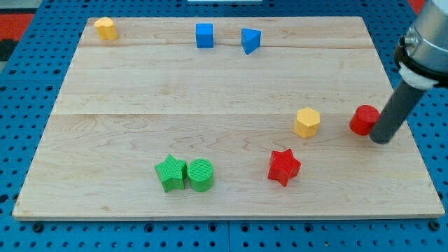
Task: Move the red circle towards the top right corner
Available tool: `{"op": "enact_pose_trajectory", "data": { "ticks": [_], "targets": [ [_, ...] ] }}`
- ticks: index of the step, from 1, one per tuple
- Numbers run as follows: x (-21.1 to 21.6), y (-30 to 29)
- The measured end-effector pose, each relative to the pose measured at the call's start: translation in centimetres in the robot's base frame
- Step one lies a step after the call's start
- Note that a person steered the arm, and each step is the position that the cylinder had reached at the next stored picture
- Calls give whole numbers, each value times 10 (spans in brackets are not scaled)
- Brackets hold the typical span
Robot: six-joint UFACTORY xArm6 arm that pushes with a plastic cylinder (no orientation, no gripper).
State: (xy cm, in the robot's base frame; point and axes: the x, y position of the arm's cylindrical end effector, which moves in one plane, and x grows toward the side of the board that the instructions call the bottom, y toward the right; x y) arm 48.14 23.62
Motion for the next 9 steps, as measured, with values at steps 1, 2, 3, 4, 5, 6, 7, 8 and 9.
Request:
{"op": "enact_pose_trajectory", "data": {
  "ticks": [1,2,3,4,5,6,7,8,9],
  "targets": [
    [-48,-3],
    [-97,-19],
    [-81,-8],
    [-59,-9],
    [-57,-47],
    [-77,-67],
    [-103,-39],
    [-94,-35],
    [-128,-40]
  ]
}}
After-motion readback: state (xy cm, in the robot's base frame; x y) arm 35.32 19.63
